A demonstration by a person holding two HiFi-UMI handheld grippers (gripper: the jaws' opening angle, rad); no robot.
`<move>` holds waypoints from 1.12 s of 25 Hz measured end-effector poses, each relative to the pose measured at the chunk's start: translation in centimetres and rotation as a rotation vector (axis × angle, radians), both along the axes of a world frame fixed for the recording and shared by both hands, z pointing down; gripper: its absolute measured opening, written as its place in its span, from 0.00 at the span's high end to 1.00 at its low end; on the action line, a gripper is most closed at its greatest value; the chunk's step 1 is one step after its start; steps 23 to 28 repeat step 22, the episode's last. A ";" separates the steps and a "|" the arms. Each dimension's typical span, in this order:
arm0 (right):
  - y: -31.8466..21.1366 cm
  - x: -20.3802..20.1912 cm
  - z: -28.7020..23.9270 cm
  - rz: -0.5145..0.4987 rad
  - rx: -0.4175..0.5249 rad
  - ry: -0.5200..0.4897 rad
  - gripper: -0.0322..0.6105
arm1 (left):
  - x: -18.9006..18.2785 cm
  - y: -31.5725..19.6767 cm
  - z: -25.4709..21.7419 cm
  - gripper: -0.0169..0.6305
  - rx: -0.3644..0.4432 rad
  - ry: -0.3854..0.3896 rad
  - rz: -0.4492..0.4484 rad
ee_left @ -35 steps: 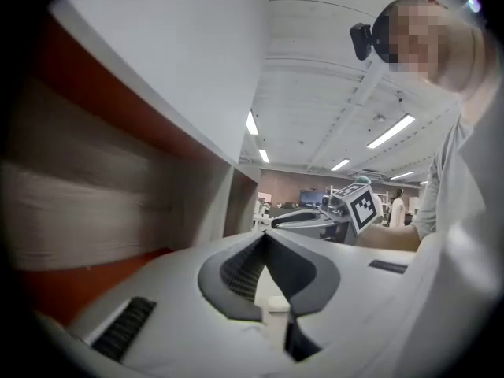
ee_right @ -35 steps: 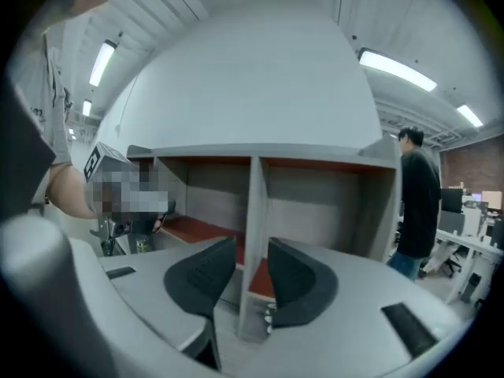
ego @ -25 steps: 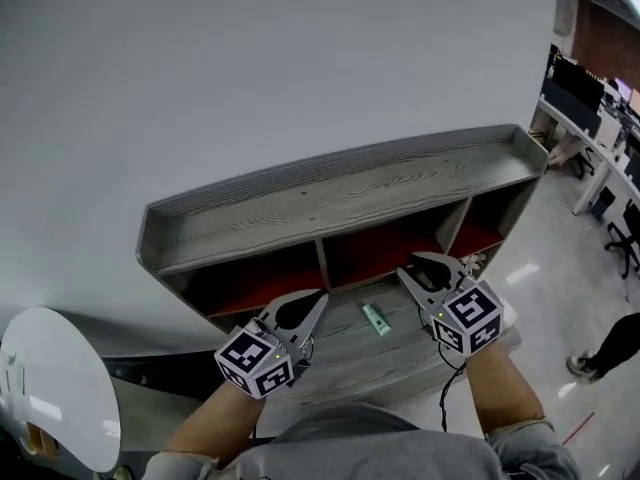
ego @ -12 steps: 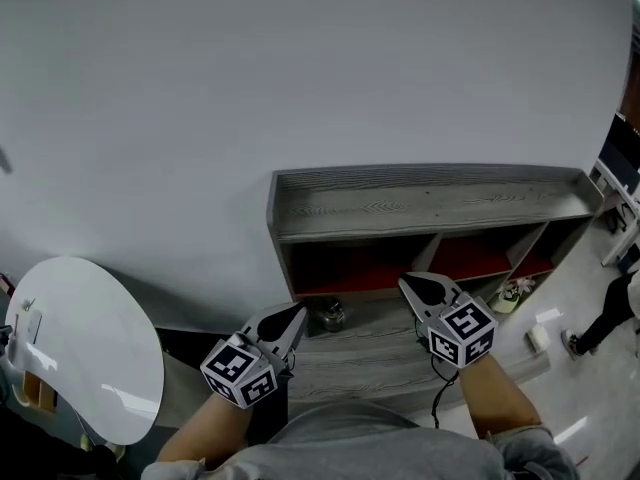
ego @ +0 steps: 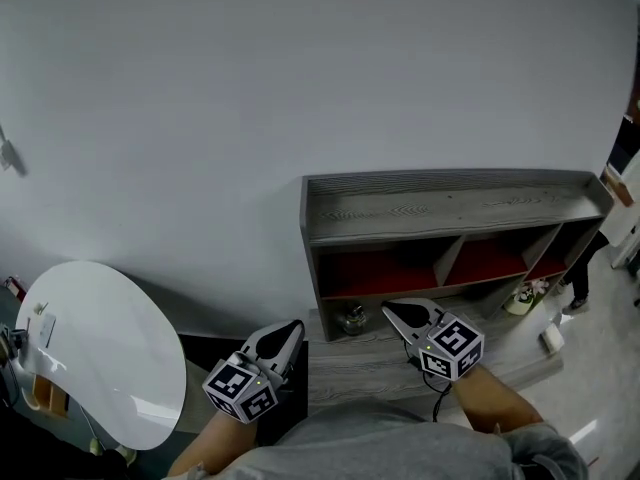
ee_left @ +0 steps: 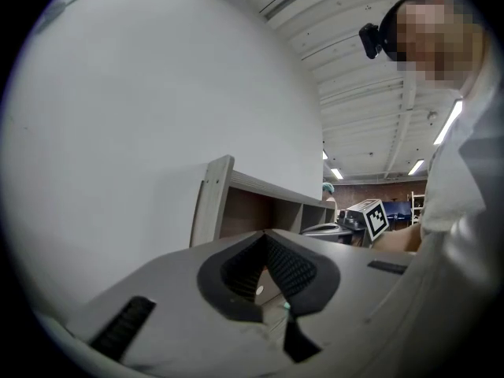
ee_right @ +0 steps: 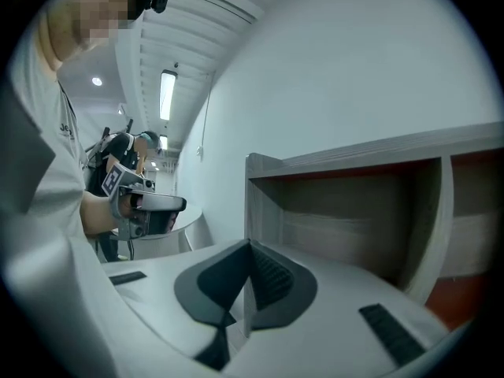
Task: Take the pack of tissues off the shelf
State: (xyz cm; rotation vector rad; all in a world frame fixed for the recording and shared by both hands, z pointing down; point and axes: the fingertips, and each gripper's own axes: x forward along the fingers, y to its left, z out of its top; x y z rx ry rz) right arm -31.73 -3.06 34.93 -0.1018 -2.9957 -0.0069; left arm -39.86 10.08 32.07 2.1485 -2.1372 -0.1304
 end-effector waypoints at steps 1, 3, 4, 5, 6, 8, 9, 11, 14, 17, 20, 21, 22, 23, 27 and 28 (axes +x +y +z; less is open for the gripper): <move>-0.1 0.1 -0.1 0.005 -0.002 0.001 0.94 | -0.1 0.0 0.1 0.96 0.000 0.003 0.000; -0.4 0.2 -0.3 0.013 -0.006 -0.003 0.94 | -0.1 -0.1 0.1 0.96 0.002 0.005 0.003; -0.5 0.2 -0.4 0.016 -0.007 -0.005 0.94 | -0.1 -0.2 0.0 0.96 0.003 0.004 0.006; -0.6 0.3 -0.5 0.018 -0.007 -0.006 0.94 | -0.1 -0.3 -0.1 0.96 0.003 0.002 0.010; -0.6 0.3 -0.5 0.021 -0.006 -0.006 0.94 | -0.1 -0.5 -0.1 0.96 0.004 0.000 0.015; -0.7 0.3 -0.5 0.027 -0.004 -0.005 0.94 | -0.1 -0.7 -0.1 0.96 0.007 0.003 0.024; -0.8 0.3 -0.5 0.028 -0.003 -0.004 0.94 | -0.1 -0.8 -0.1 0.96 0.009 0.005 0.028; -0.7 0.3 -0.5 0.029 -0.002 -0.004 0.94 | -0.1 -0.9 -0.1 0.96 0.011 0.005 0.034; -0.7 0.4 -0.6 0.033 0.011 -0.001 0.94 | -0.2 -1.1 -0.2 0.96 0.012 0.007 0.041; -0.9 0.5 -0.7 0.041 0.016 -0.002 0.94 | -0.3 -1.4 -0.1 0.96 0.012 0.010 0.049; -1.0 0.5 -0.6 0.044 0.018 0.001 0.94 | -0.2 -1.4 -0.1 0.96 0.017 0.016 0.054; -1.0 0.6 -0.5 0.045 0.019 0.002 0.94 | -0.2 -1.4 0.0 0.96 0.019 0.018 0.056; -1.0 0.6 -0.5 0.045 0.020 0.004 0.94 | -0.1 -1.4 0.0 0.96 0.021 0.020 0.057; -1.0 0.6 -0.5 0.045 0.020 0.004 0.94 | -0.1 -1.4 0.0 0.96 0.021 0.020 0.057; -1.0 0.6 -0.5 0.045 0.020 0.004 0.94 | -0.1 -1.4 0.0 0.96 0.021 0.020 0.057; -1.0 0.6 -0.5 0.045 0.020 0.004 0.94 | -0.1 -1.4 0.0 0.96 0.021 0.020 0.057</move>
